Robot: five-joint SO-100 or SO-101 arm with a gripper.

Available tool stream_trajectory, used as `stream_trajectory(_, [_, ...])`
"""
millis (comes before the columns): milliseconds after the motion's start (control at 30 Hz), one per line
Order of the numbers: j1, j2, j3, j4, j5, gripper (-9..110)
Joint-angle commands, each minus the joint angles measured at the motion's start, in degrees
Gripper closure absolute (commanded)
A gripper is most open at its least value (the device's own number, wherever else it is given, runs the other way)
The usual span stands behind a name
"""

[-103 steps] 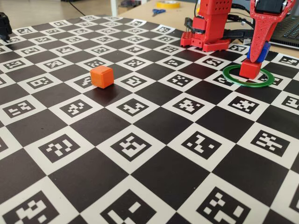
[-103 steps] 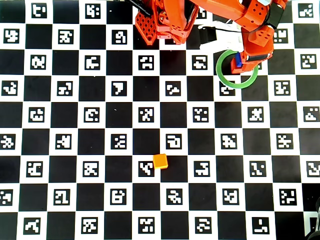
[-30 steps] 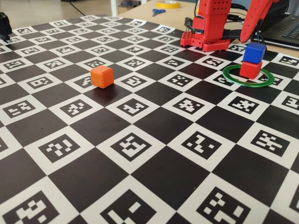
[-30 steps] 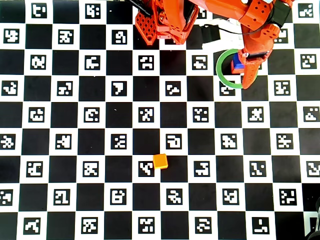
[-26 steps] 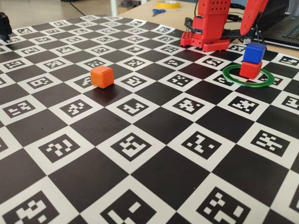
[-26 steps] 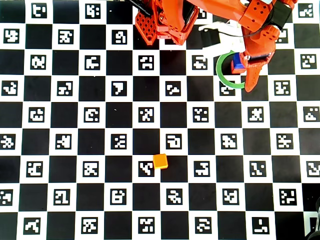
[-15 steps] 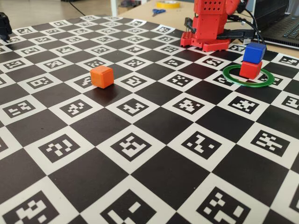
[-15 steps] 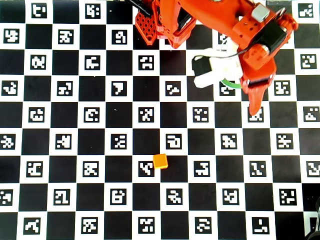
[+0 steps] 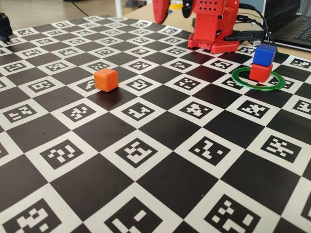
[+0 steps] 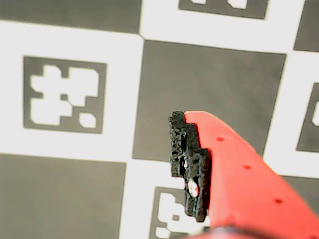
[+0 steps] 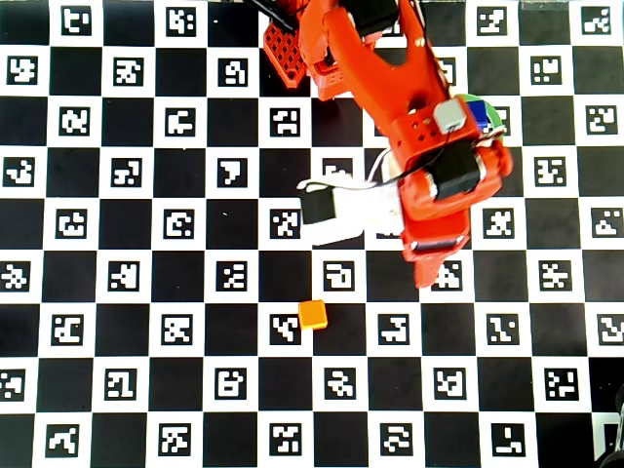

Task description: Grab the red cube then put it in the green circle then put the blue cube on top and finally the orange cube on top

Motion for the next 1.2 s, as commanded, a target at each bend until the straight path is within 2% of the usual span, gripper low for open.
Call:
stream_trajectory(0, [3.2, 0.3, -6.2, 5.4, -2.4, 64])
stream_trajectory(167, [7.4, -2.5, -10.3, 5.2, -10.1, 64])
stream_trajectory(433, [12.2, -7.9, -12.3, 4.7, -15.7, 64])
stream_trajectory(1167, [16.6, -18.0, -12.1, -6.8, -21.3, 63])
